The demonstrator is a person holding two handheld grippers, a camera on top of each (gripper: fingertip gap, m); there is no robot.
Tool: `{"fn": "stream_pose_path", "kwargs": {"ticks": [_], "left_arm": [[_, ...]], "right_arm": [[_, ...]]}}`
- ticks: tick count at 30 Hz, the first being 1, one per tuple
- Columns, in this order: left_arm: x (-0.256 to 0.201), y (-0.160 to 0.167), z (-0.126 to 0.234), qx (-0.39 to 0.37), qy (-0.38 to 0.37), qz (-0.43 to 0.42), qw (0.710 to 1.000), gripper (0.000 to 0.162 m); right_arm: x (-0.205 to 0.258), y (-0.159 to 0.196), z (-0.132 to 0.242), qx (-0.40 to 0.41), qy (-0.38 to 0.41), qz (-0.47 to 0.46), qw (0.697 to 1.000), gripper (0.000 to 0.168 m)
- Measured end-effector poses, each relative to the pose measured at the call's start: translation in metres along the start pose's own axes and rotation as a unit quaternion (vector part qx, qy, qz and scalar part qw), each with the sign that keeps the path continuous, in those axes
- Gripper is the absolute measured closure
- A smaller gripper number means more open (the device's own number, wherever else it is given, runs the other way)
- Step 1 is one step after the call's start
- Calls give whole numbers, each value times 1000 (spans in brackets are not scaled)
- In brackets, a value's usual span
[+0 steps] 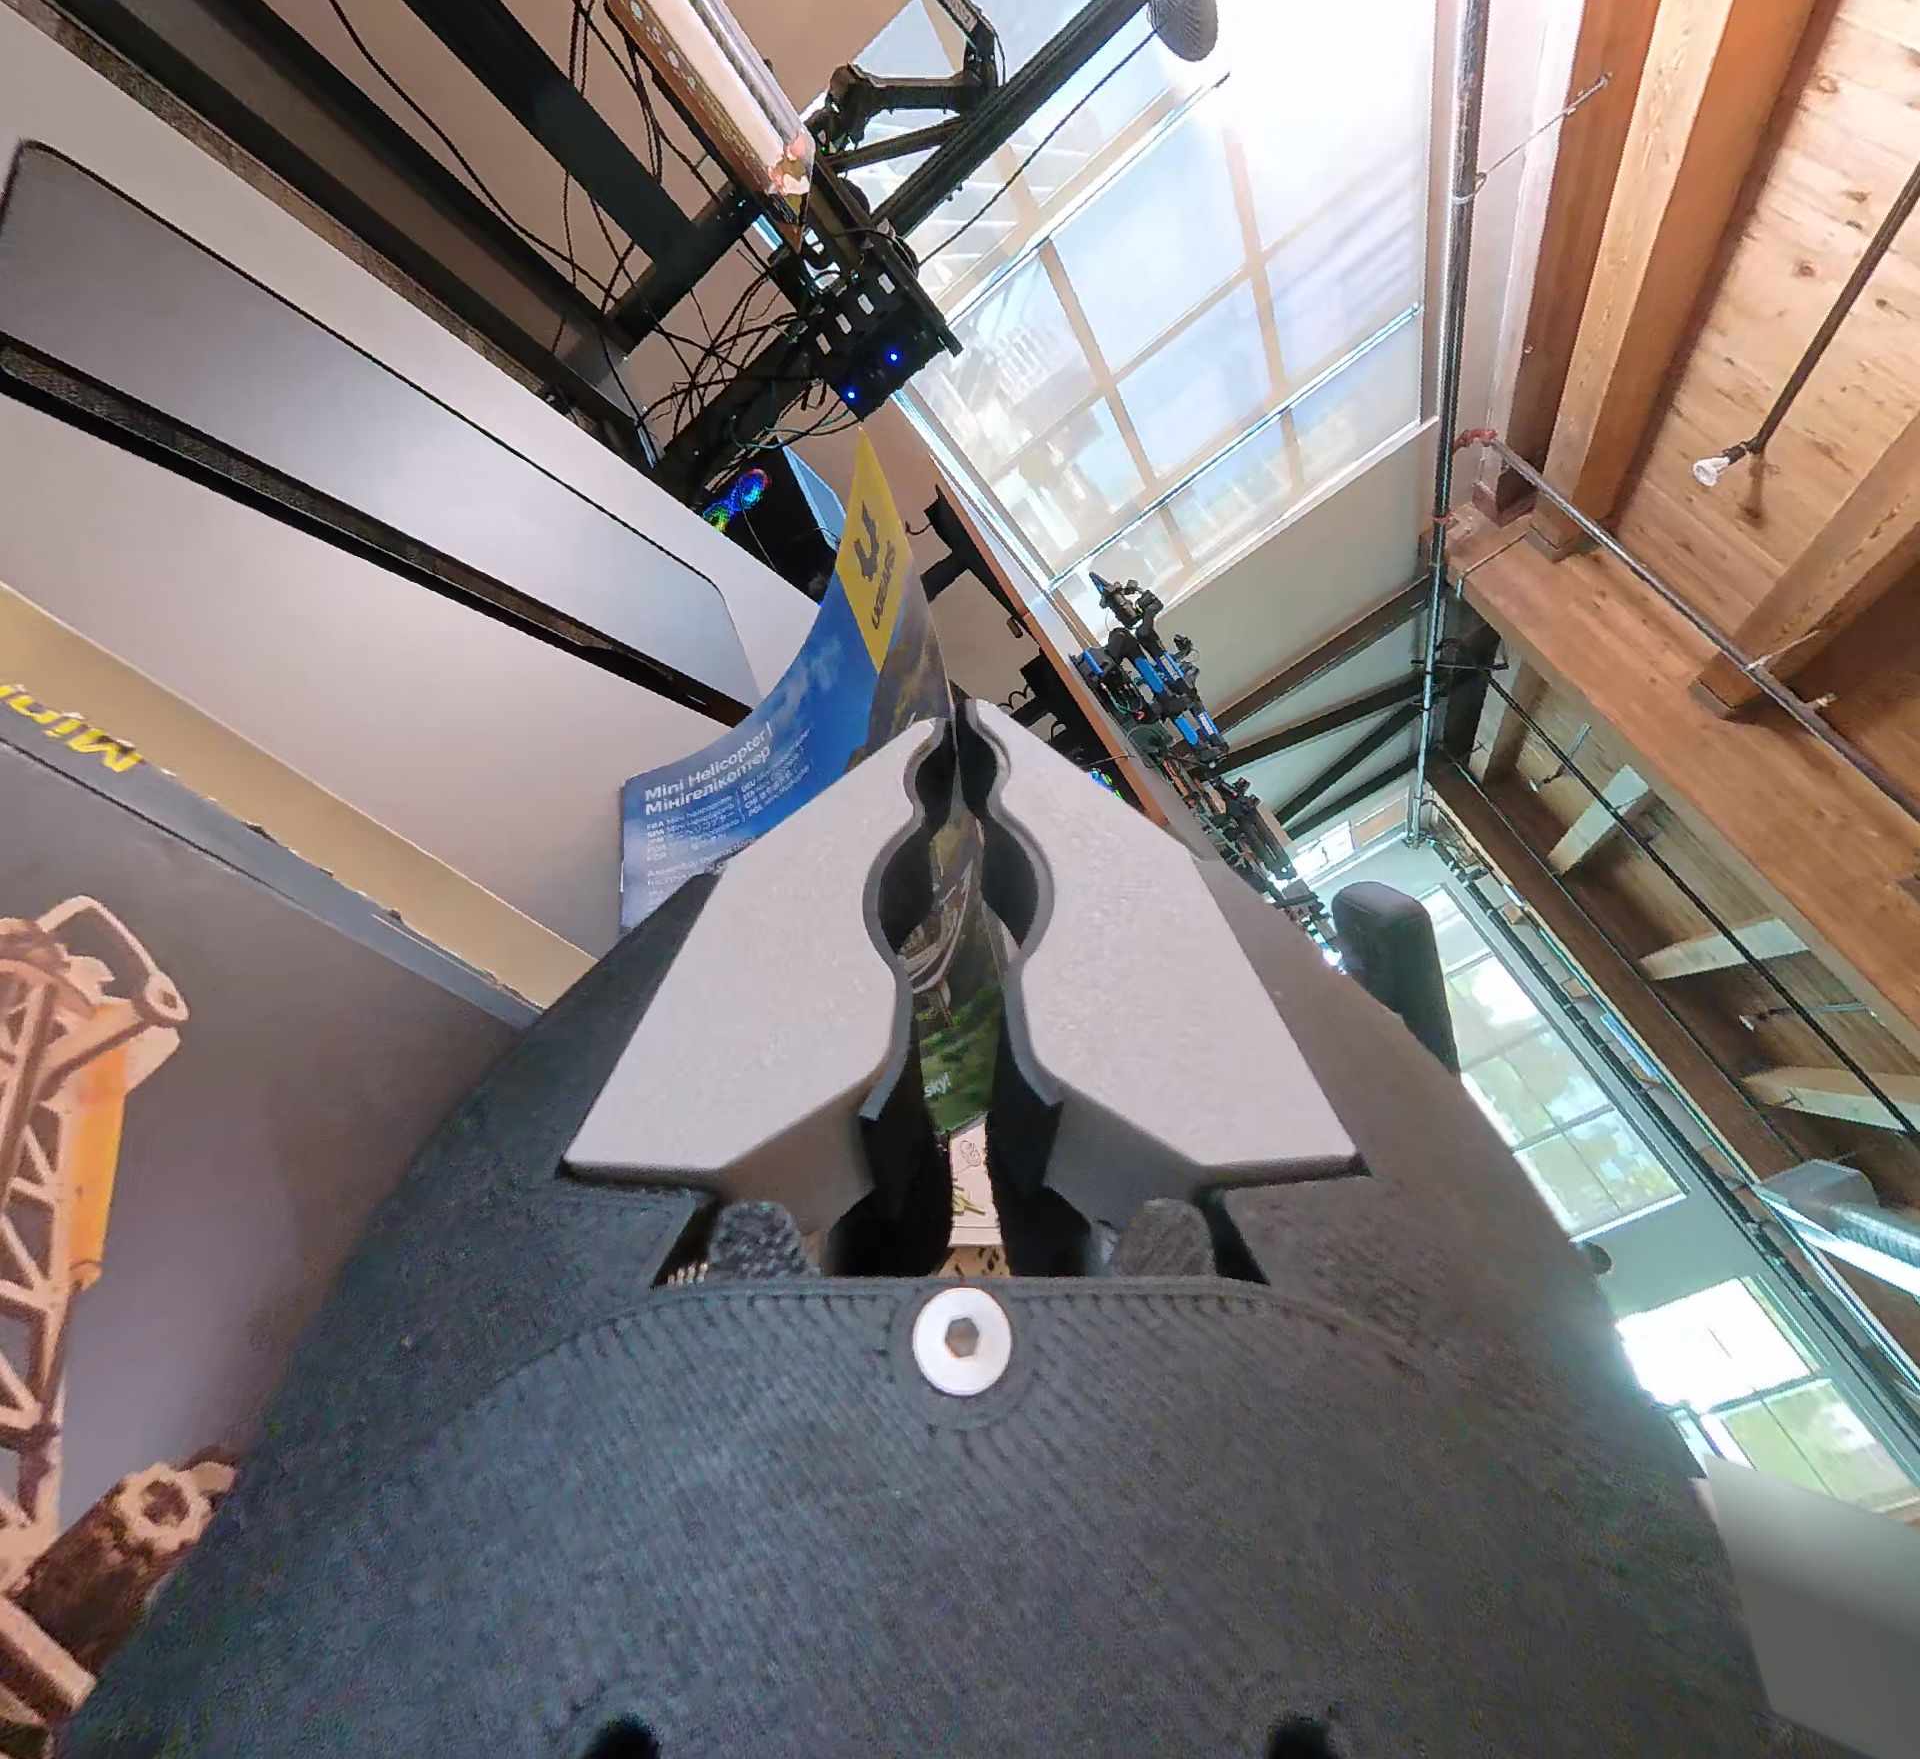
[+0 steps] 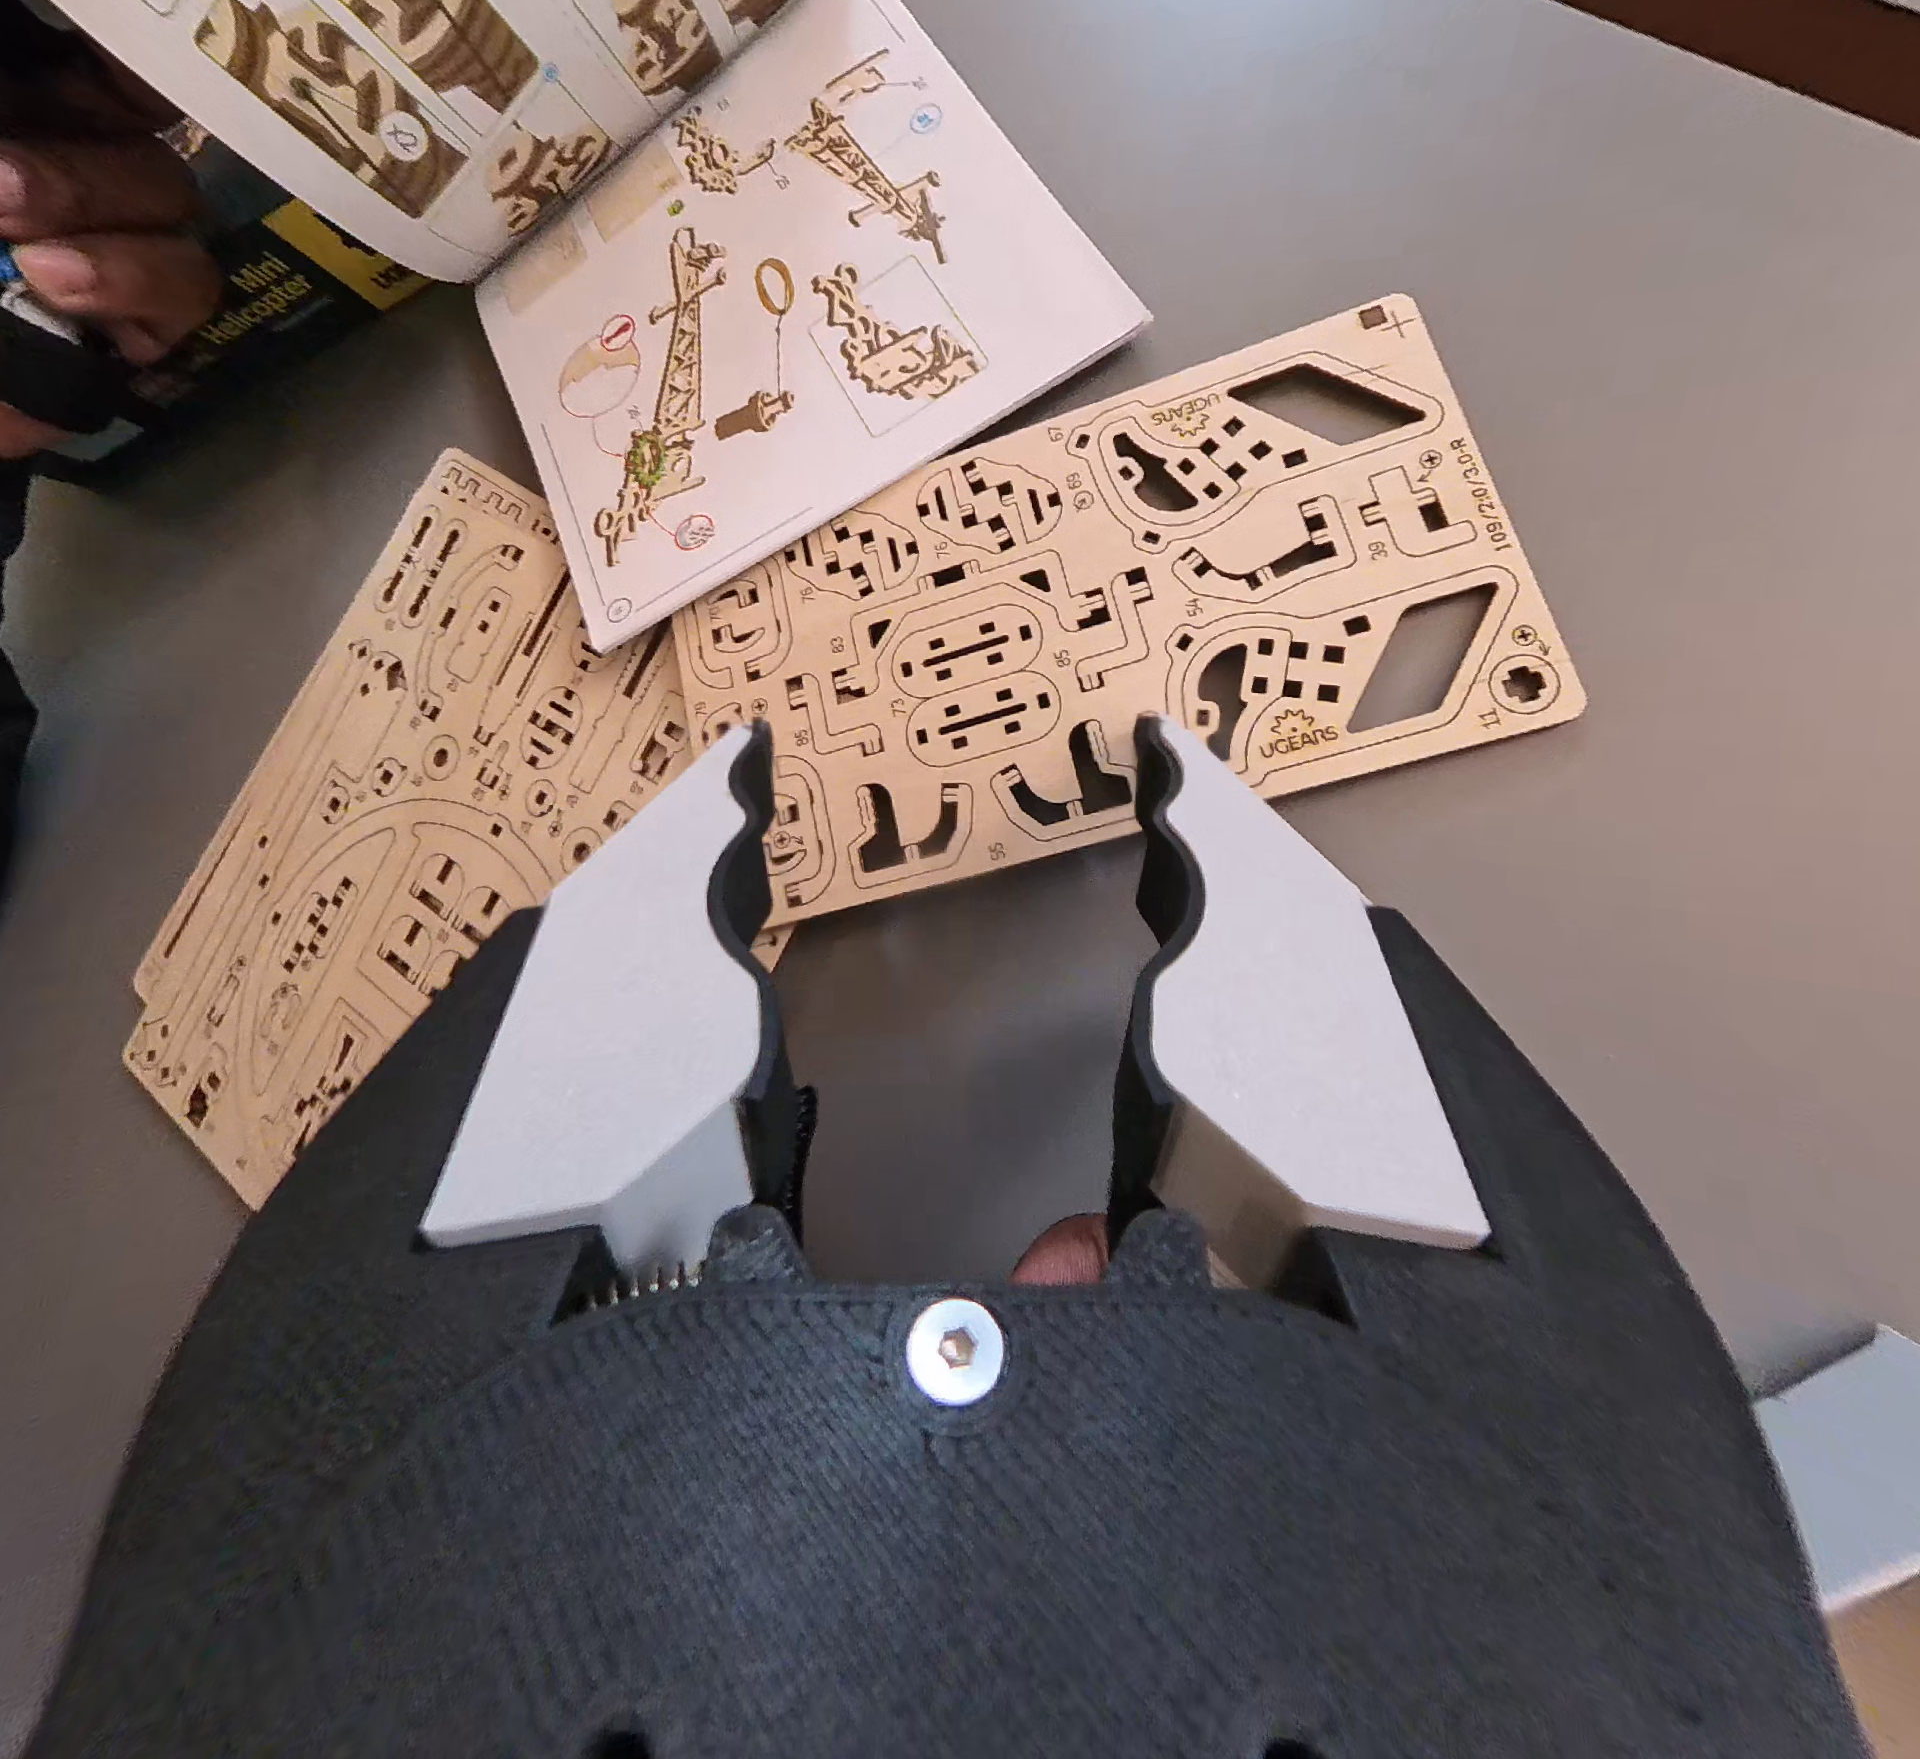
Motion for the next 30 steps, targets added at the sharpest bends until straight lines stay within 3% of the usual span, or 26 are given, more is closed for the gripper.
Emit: {"fn": "stream_pose_path", "kwargs": {"ticks": [1,7,11,15,19,30], "left_arm": [[1,0,0,1,-1,-1,1000,162],[6,-6,4,-3,-13,-7,1000,162],[10,-11,8,-11,-17,-2,1000,162],[13,-15,12,-13,-23,-7,1000,162],[15,-19,15,-16,-26,-7,1000,162],[21,-30,25,-28,-30,-1,999,162]], "right_arm": [[0,-1,1,-2,-2,2,1000,97],[-3,-30,9,-26,3,17,1000,98],[-36,-51,-11,26,81,48,995,97],[-81,-55,-35,98,217,63,969,92],[-78,-67,-43,94,253,84,959,92],[-65,-43,-23,125,225,163,952,93]]}}
Point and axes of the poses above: each gripper's, where its closed fingertips meet, z back along the fingers, y out of its underside, x = y × z across the jaws, the point moved 1 cm from there along z, back along the fingers, and after that the axes turned 3 degrees about y, right-handed, at the moved point
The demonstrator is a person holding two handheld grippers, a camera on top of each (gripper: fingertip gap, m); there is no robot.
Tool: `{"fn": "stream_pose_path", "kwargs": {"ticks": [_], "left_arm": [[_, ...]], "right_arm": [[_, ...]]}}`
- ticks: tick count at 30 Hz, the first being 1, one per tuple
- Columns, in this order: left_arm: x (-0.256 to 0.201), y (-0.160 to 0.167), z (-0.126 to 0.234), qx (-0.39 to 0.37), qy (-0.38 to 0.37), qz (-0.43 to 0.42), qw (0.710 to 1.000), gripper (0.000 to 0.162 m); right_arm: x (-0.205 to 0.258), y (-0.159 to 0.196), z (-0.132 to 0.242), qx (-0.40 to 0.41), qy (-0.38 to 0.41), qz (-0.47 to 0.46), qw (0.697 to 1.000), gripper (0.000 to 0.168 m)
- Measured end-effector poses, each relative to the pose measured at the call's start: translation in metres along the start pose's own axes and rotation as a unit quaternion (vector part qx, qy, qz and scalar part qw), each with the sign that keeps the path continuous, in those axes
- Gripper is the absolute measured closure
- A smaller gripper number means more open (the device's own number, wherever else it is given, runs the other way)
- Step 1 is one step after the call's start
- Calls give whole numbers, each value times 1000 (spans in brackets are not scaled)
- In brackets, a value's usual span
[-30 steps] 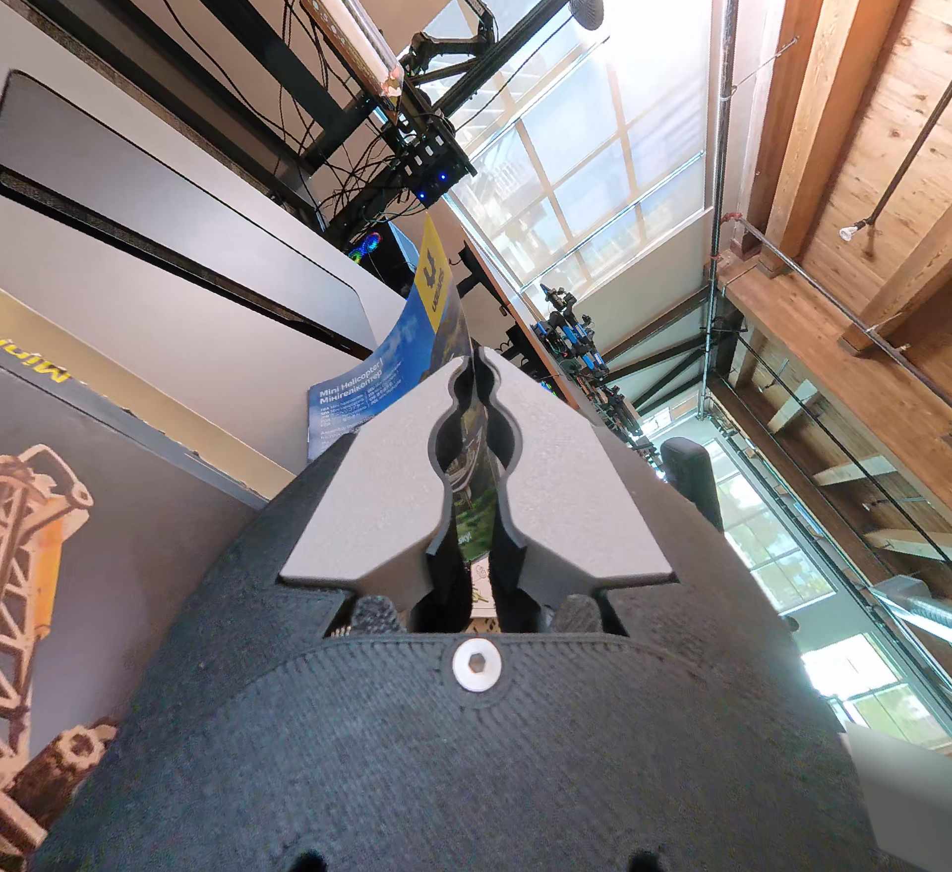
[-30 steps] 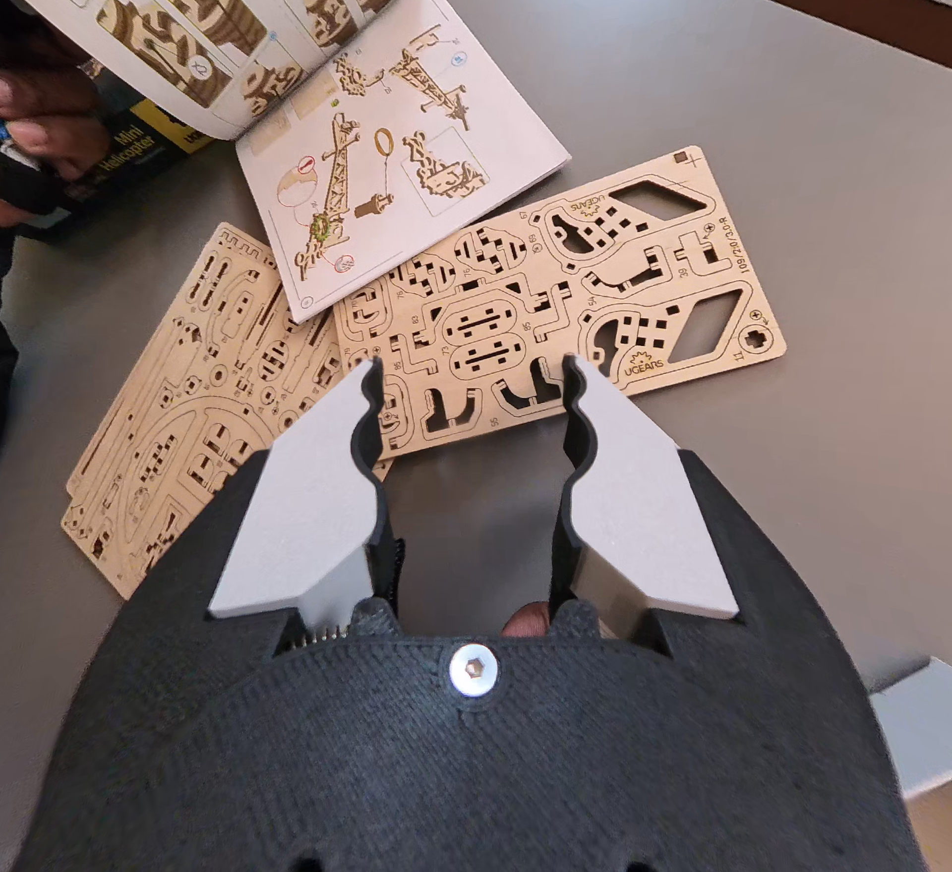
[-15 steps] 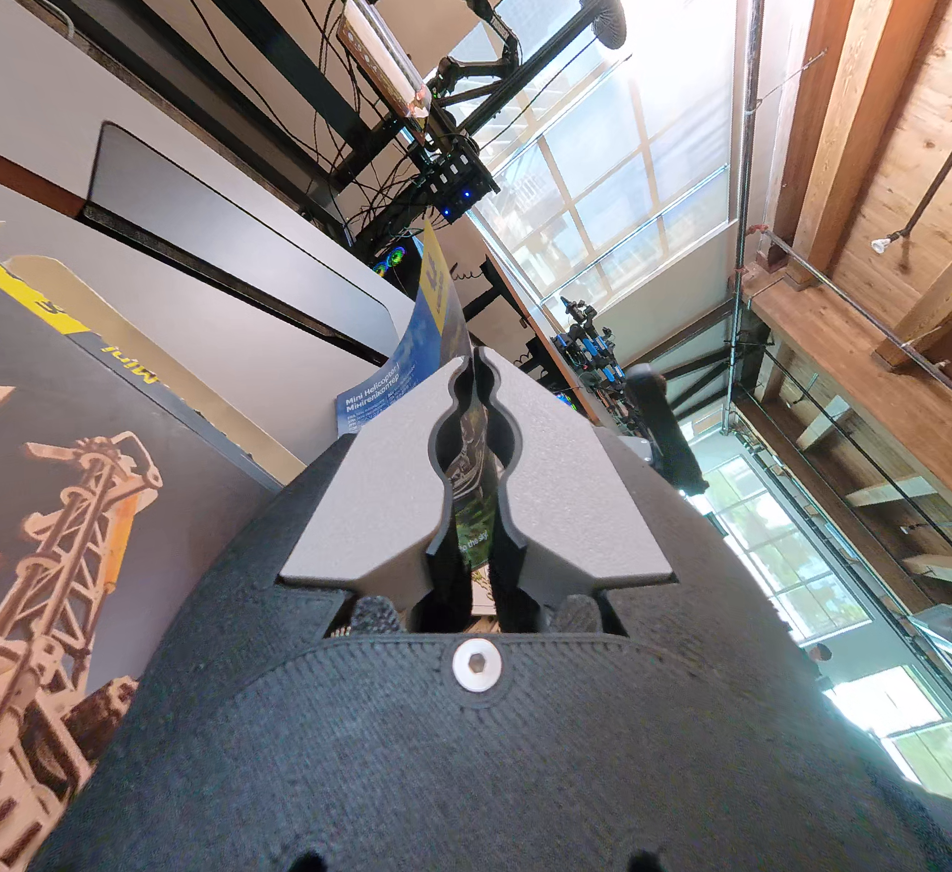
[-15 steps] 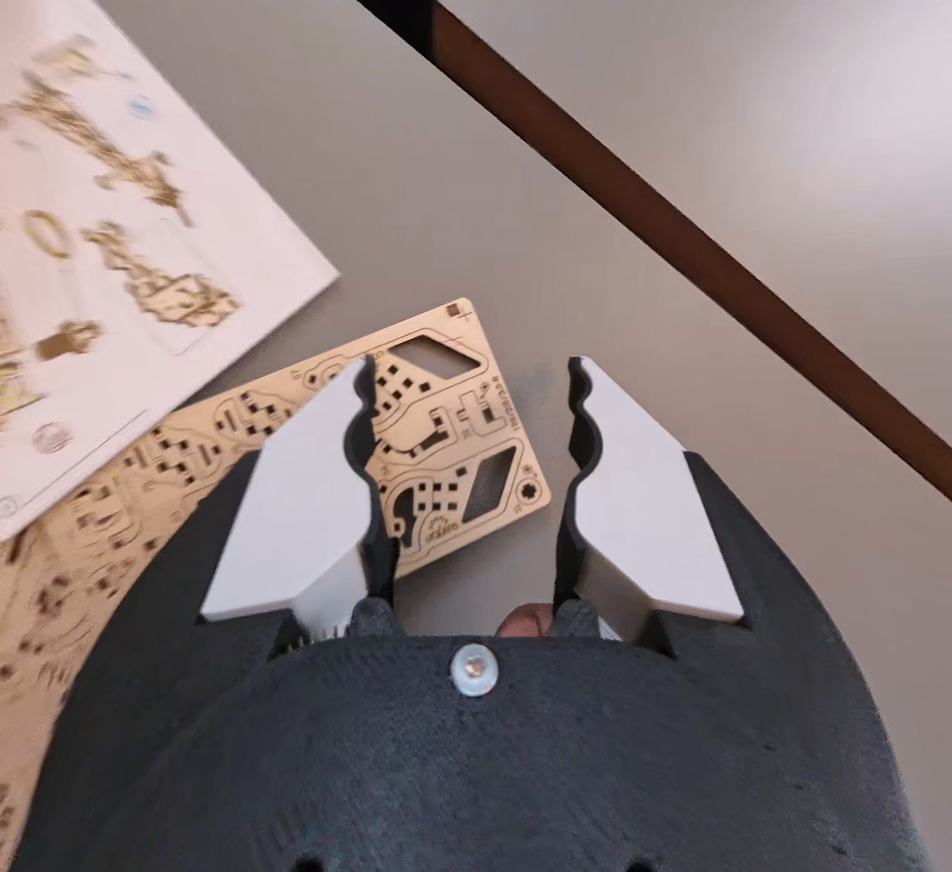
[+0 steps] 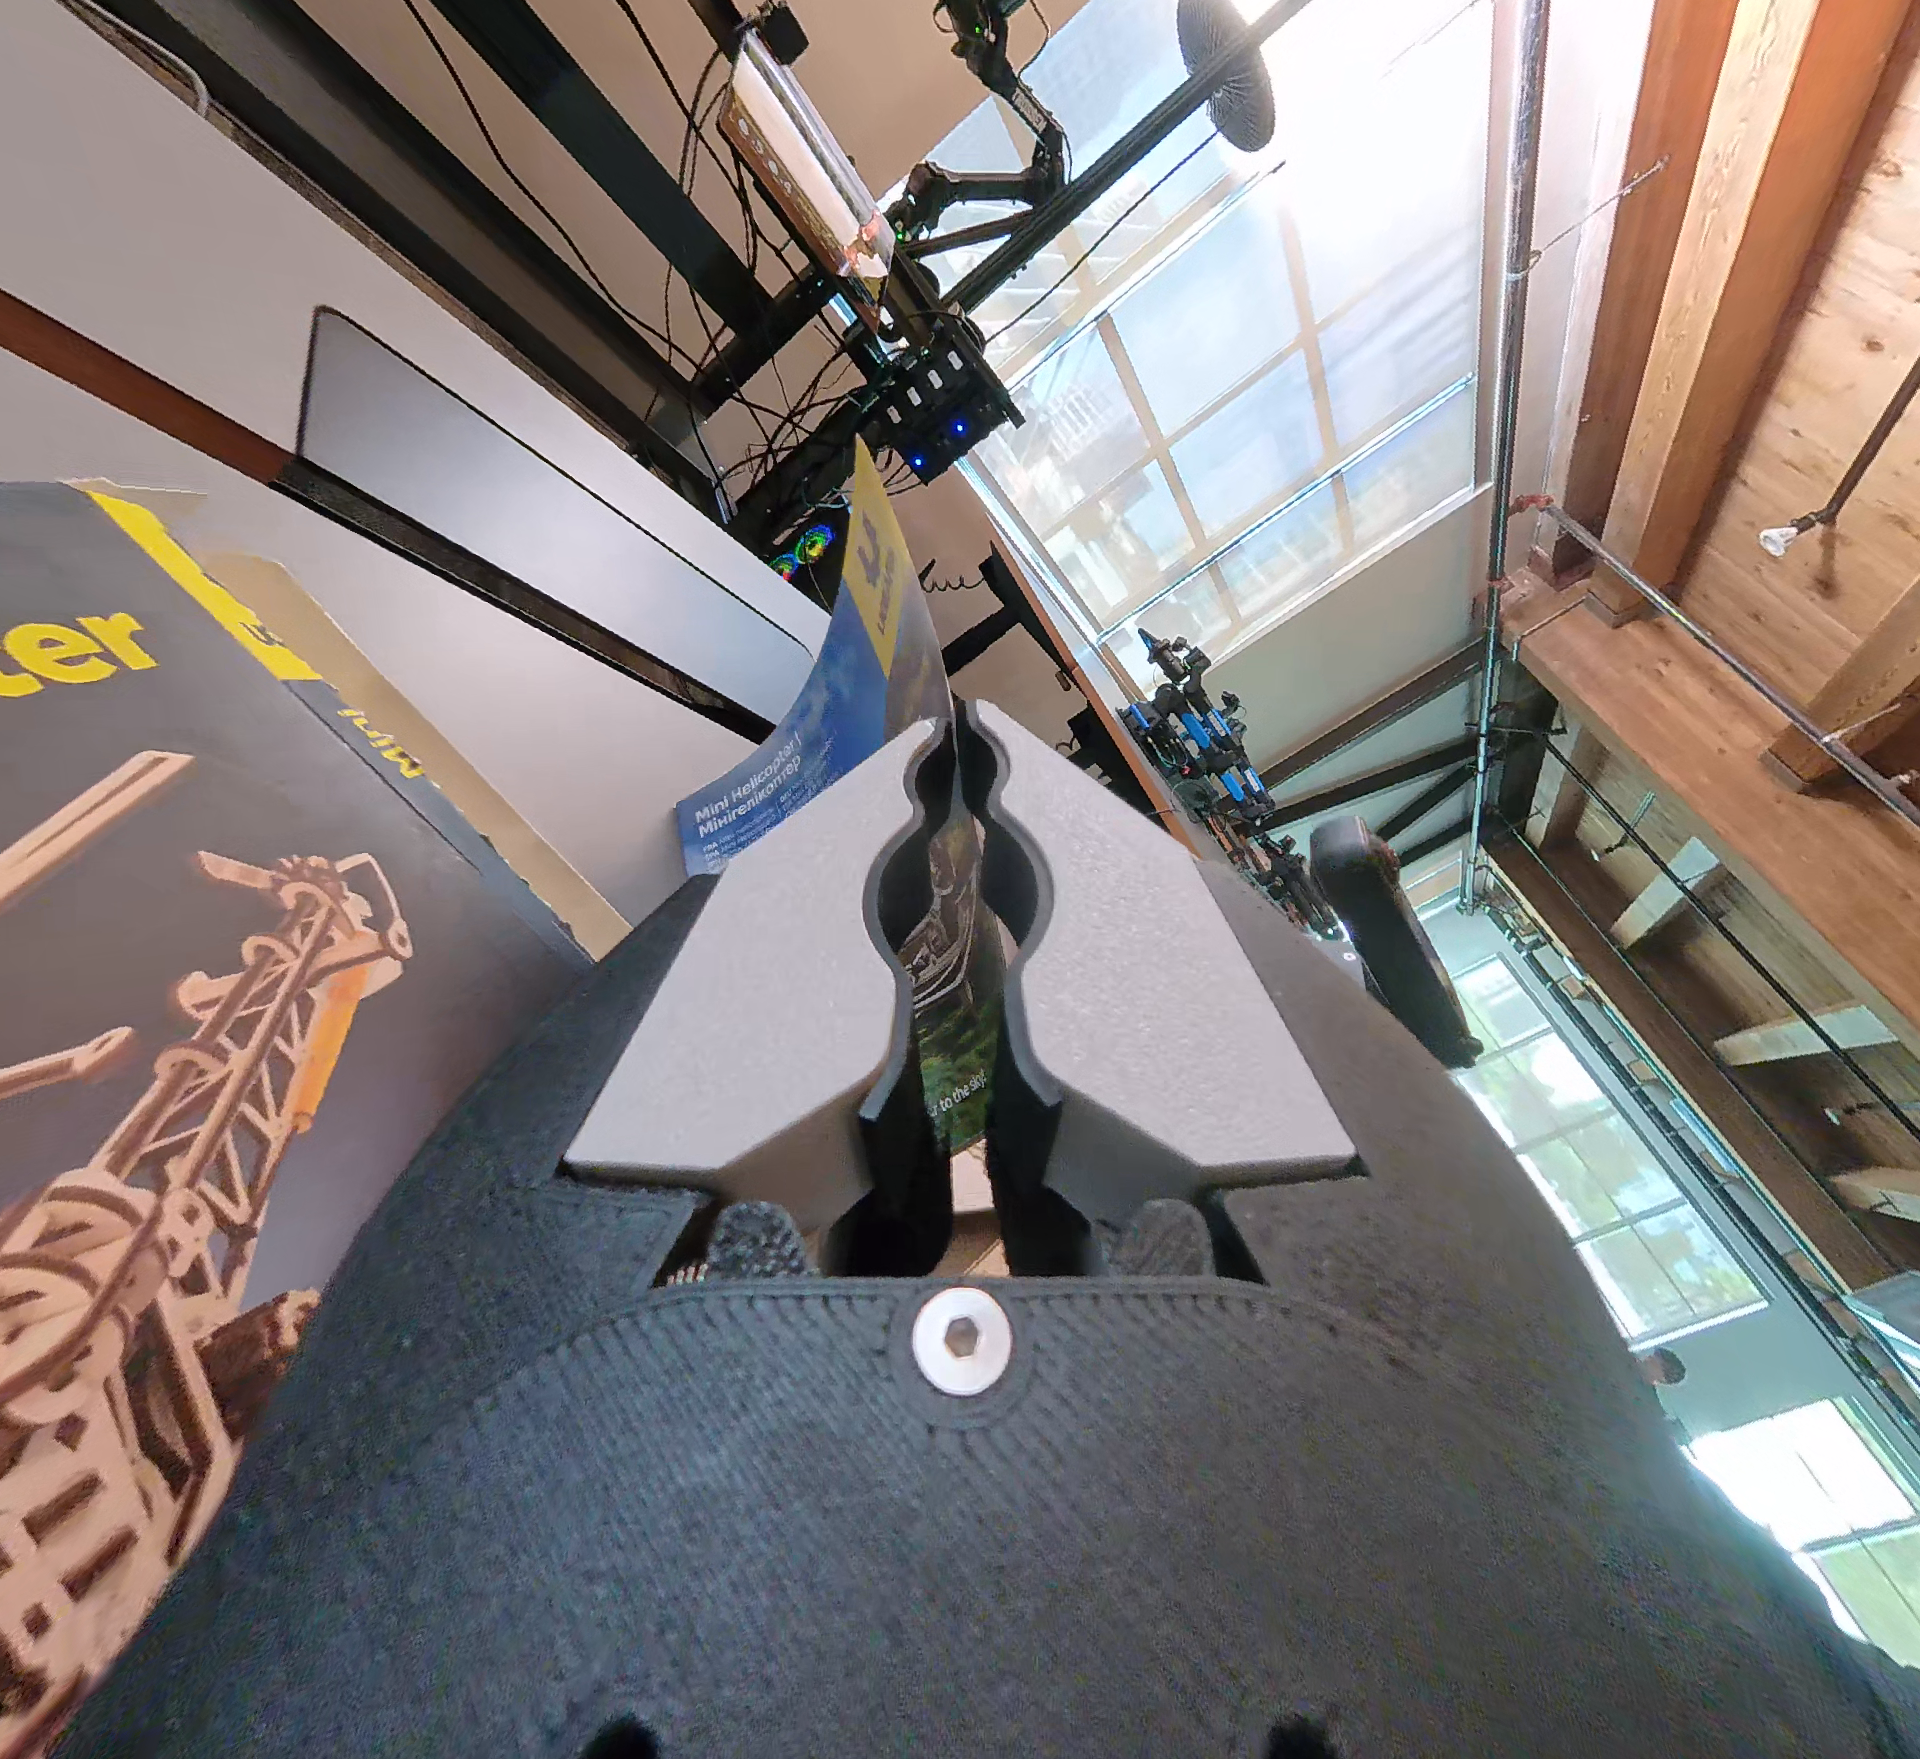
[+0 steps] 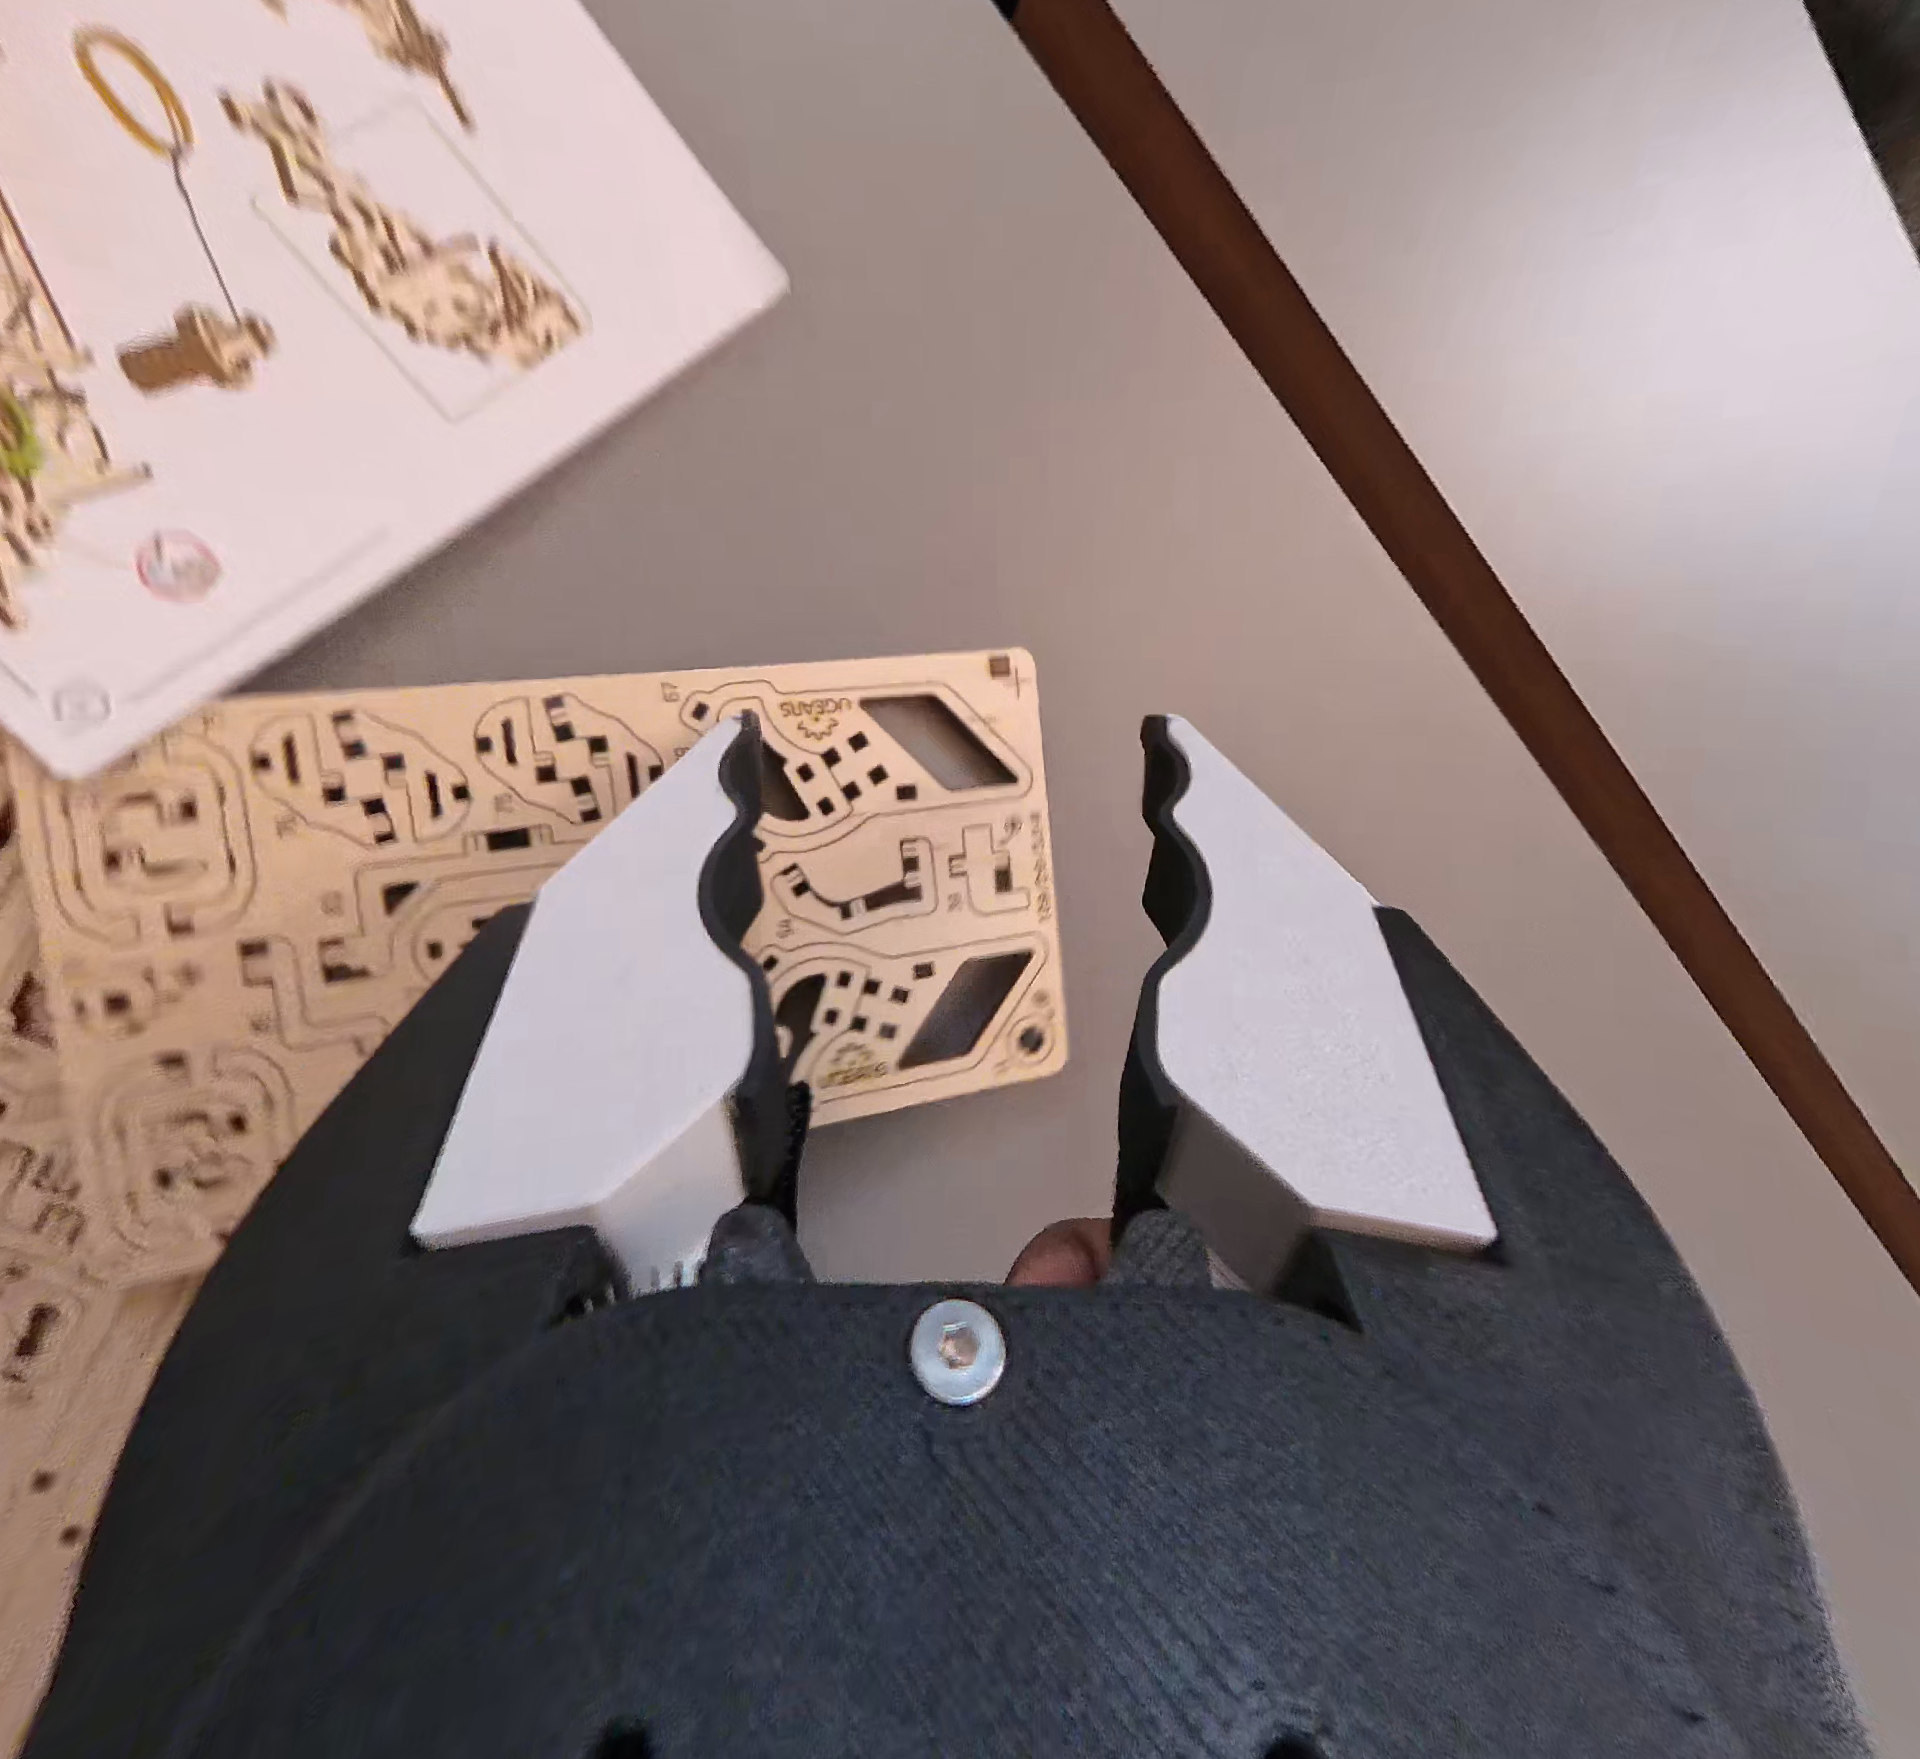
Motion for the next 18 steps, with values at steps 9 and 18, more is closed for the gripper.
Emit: {"fn": "stream_pose_path", "kwargs": {"ticks": [9,18], "left_arm": [[8,-13,12,-18,-7,6,1000,162],[12,-15,17,-21,-4,21,1000,162]], "right_arm": [[-13,51,22,57,-13,20,998,87],[-31,54,72,49,53,-8,997,87]]}}
Point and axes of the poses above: each gripper's, where its closed fingertips meet, z back along the fingers, y out of its underside, x = y × z across the jaws, the point moved 1 cm from there along z, back along the fingers, and after that the axes turned 3 degrees about y, right-handed, at the moved point
